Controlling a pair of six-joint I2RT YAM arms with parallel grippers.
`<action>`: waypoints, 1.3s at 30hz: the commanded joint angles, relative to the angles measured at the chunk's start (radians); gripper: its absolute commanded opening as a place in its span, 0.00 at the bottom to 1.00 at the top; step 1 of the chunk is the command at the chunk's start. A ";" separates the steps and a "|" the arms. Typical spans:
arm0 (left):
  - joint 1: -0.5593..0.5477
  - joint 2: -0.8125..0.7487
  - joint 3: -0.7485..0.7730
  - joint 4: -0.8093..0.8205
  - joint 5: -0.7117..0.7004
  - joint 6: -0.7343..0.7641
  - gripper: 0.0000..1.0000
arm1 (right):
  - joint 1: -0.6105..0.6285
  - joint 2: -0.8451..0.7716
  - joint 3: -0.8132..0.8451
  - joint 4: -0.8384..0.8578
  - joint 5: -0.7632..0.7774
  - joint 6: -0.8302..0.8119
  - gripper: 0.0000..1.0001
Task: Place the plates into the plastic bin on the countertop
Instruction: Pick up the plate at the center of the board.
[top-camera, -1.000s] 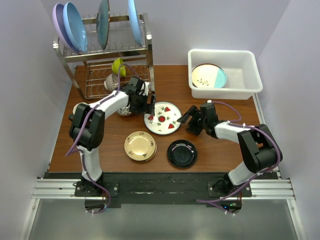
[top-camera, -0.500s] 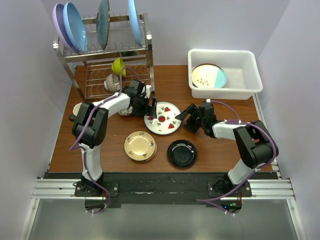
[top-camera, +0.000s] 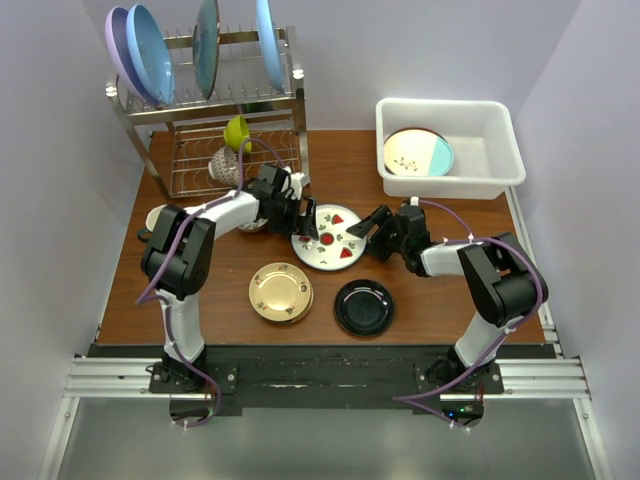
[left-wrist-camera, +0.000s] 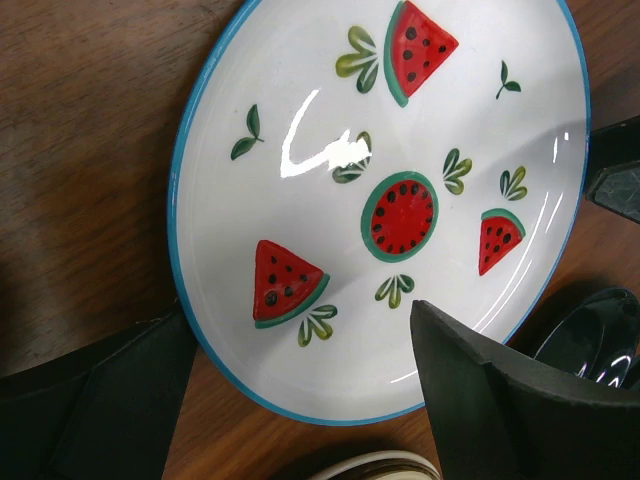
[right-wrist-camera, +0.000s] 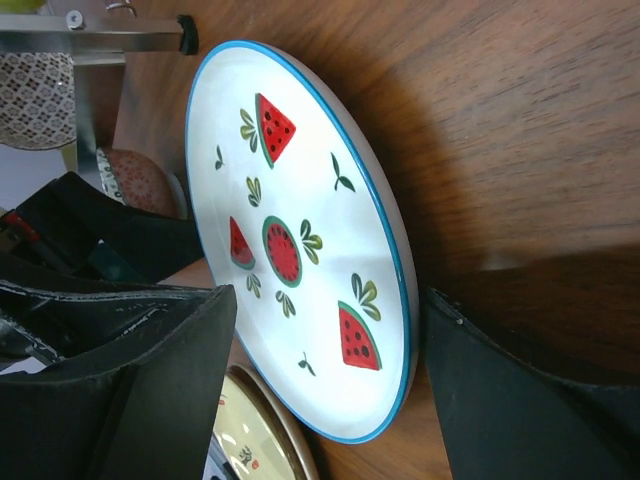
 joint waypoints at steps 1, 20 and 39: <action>-0.028 -0.026 -0.038 0.011 0.078 -0.008 0.90 | 0.010 0.055 -0.042 0.040 -0.015 0.007 0.76; -0.031 -0.017 -0.060 0.019 0.078 -0.002 0.89 | 0.022 0.055 -0.182 0.403 -0.201 0.073 0.68; -0.034 -0.029 -0.044 0.019 0.106 -0.008 0.89 | 0.033 0.294 -0.317 1.028 -0.206 0.254 0.56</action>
